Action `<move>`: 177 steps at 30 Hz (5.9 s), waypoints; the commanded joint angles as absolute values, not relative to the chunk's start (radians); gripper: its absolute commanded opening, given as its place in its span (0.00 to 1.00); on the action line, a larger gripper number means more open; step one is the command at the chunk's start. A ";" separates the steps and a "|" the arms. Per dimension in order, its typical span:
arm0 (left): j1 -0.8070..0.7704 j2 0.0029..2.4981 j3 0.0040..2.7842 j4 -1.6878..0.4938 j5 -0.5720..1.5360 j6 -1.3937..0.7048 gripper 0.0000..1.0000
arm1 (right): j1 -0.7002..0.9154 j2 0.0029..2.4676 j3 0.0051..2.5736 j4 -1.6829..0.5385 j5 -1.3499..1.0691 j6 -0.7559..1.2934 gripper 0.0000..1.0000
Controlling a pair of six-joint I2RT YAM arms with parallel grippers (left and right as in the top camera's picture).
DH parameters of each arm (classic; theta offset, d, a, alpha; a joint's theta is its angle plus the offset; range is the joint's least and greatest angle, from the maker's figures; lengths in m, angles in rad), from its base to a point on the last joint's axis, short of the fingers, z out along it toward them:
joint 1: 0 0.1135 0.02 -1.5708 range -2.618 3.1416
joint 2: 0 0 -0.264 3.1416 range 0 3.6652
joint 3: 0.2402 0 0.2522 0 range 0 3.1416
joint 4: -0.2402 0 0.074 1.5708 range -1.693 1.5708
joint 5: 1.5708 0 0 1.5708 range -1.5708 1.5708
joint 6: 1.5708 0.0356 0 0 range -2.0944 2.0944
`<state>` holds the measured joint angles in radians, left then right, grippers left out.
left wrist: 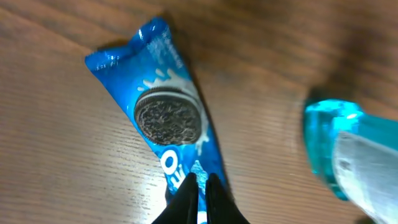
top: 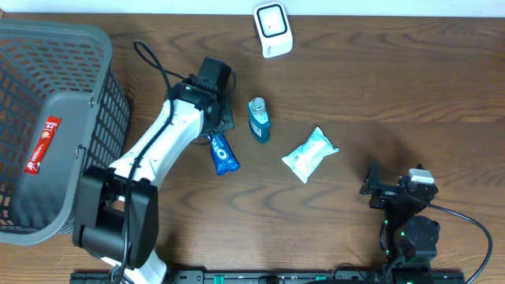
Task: Scan the item barcode
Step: 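Lift the Oreo pack out of the basket toward the scanner, then lower the Oreo pack onto the table left of the bottle and release, then reach the left gripper into the basket toward the red Nescafe stick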
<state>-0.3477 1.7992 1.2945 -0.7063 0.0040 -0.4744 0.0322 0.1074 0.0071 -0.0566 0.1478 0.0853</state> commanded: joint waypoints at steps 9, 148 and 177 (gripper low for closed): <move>-0.343 1.860 1.179 -0.616 -0.019 -0.485 0.08 | 0.041 0.105 0.006 -0.060 0.152 0.073 0.99; 0.605 2.096 1.544 -0.953 -0.562 -1.223 0.57 | 0.041 0.105 0.006 -0.060 0.152 0.073 0.99; 0.660 2.093 1.539 -0.955 -0.523 -0.870 0.80 | 0.041 0.105 0.006 -0.060 0.152 0.073 0.99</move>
